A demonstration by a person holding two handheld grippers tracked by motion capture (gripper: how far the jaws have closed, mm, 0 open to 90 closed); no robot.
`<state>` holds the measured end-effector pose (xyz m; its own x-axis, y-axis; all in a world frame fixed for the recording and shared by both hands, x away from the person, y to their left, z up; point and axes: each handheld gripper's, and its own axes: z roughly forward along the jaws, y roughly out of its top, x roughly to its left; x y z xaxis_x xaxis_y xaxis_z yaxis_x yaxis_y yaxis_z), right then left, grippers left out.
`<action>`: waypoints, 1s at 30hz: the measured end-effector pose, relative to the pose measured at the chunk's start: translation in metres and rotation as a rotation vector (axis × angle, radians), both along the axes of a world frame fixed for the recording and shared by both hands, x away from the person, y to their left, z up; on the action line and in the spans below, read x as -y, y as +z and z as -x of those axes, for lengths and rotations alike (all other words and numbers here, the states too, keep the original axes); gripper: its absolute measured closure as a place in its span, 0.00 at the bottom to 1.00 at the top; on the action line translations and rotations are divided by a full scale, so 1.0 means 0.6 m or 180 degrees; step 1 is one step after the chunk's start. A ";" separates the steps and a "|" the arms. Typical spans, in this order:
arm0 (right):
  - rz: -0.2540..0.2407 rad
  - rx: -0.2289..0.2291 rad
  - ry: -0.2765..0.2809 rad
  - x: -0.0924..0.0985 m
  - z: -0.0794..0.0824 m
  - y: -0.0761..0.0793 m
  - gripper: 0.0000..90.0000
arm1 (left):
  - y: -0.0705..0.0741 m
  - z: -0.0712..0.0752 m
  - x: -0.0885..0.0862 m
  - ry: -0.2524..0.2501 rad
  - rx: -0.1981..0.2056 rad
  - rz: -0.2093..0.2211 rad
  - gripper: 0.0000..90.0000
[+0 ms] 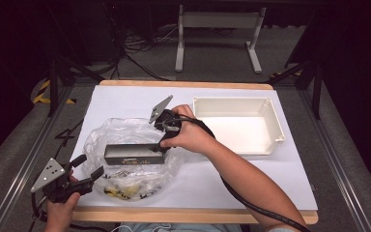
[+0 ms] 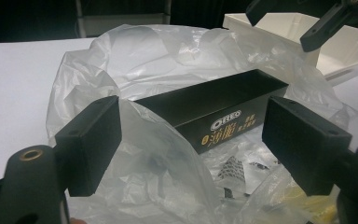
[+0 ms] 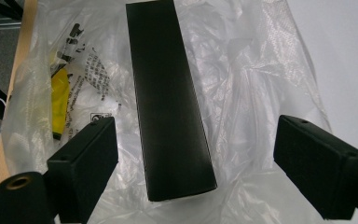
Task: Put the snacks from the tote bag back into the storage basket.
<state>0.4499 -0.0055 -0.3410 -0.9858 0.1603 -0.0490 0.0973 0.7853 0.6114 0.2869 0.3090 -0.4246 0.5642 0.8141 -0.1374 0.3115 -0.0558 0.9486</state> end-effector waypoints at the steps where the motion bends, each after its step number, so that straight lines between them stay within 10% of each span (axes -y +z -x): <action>1: 0.0015 -0.0017 -0.0004 -0.003 -0.001 -0.004 0.16 | 0.000 0.000 0.000 -0.0006 -0.0005 -0.0005 0.23; 30: 0.0399 -0.0213 0.0075 -0.037 -0.009 -0.094 0.20 | 0.000 0.000 -0.001 -0.0008 -0.0001 -0.0007 0.23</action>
<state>0.4553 0.0165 -0.3973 -0.9910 0.1340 -0.0012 0.1154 0.8577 0.5010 0.2868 0.3093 -0.4245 0.5663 0.8130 -0.1359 0.3117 -0.0586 0.9484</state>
